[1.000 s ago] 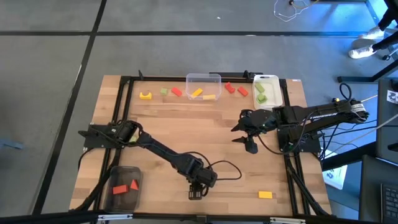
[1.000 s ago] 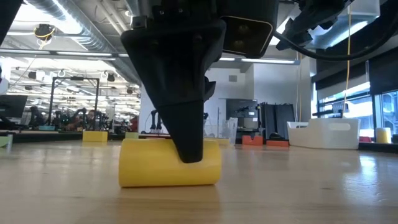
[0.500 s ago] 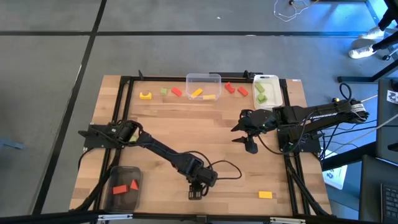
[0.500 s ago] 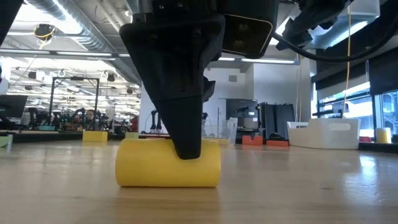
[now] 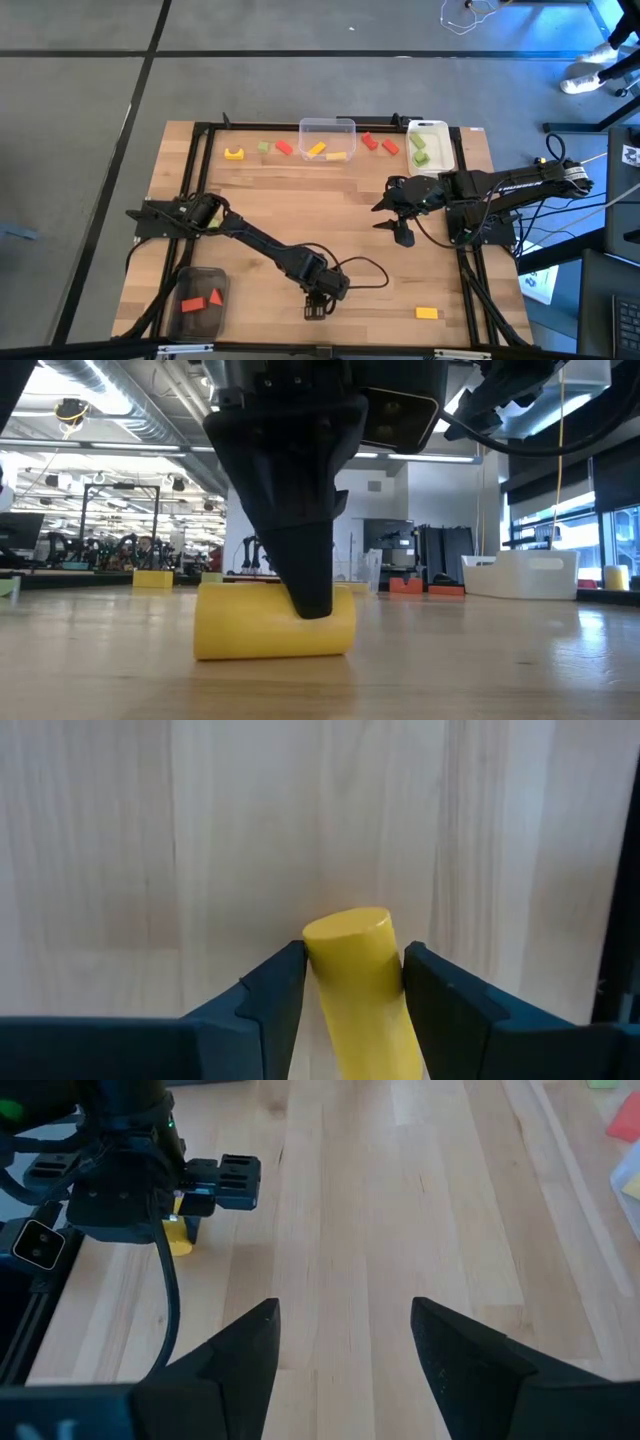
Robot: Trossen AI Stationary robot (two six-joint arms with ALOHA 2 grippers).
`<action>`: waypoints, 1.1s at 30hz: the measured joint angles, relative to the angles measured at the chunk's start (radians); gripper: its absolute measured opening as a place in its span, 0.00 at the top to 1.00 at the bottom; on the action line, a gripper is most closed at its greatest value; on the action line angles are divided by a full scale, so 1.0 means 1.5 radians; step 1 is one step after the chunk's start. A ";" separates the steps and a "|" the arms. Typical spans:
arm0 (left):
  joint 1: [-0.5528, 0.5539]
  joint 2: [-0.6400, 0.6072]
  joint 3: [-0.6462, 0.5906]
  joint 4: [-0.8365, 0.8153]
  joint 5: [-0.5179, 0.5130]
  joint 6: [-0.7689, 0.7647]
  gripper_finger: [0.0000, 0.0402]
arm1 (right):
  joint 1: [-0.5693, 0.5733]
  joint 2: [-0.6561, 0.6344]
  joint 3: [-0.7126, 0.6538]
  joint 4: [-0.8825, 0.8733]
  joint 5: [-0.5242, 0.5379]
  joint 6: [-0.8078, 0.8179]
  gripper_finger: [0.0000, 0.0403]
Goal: Sort & place blocks by color
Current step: Put the yellow cylindrical block into the transparent bin
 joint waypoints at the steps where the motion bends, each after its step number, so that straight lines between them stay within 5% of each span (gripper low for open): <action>1: 0.000 0.000 0.000 0.000 -0.004 0.000 0.60 | 0.000 0.000 0.000 0.000 0.000 0.000 0.44; 33: 0.019 -0.010 -0.001 -0.058 -0.138 0.022 0.70 | 0.000 0.000 0.000 0.015 0.001 -0.048 0.44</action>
